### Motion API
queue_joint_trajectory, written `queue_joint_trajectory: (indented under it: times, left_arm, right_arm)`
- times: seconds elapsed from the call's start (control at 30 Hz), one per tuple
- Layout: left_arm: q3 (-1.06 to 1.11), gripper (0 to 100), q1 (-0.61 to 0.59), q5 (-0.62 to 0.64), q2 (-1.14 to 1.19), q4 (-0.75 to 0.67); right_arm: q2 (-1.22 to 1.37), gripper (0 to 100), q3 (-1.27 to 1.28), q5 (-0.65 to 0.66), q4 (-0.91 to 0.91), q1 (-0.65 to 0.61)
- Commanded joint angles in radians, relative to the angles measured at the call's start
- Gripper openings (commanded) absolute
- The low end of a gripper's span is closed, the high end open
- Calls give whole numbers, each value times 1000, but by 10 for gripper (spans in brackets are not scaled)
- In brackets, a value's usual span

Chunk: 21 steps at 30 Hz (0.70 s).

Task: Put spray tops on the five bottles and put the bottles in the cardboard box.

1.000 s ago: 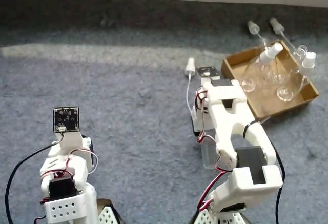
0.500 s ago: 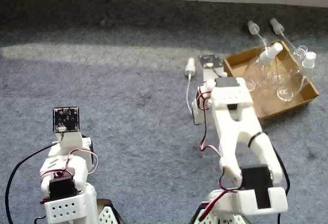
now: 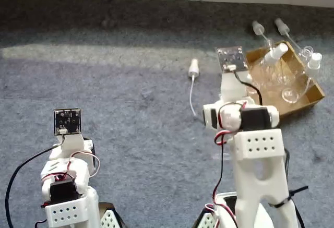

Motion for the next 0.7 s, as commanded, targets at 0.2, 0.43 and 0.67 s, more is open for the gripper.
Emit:
queue_joint_trajectory:
  times: [0.2, 0.43, 0.67]
  left_arm:
    - [12, 5, 21, -9, -7, 5]
    - [-30, 5, 56, -124, -2, 5]
    - [-82, 5, 85, -187, -1, 5]
  right_arm:
    - [-360, 98, 323, -3, -291, -10]
    - [-489, 98, 503, -3, -470, -8]
    - [-495, 98, 591, -3, -621, -7]
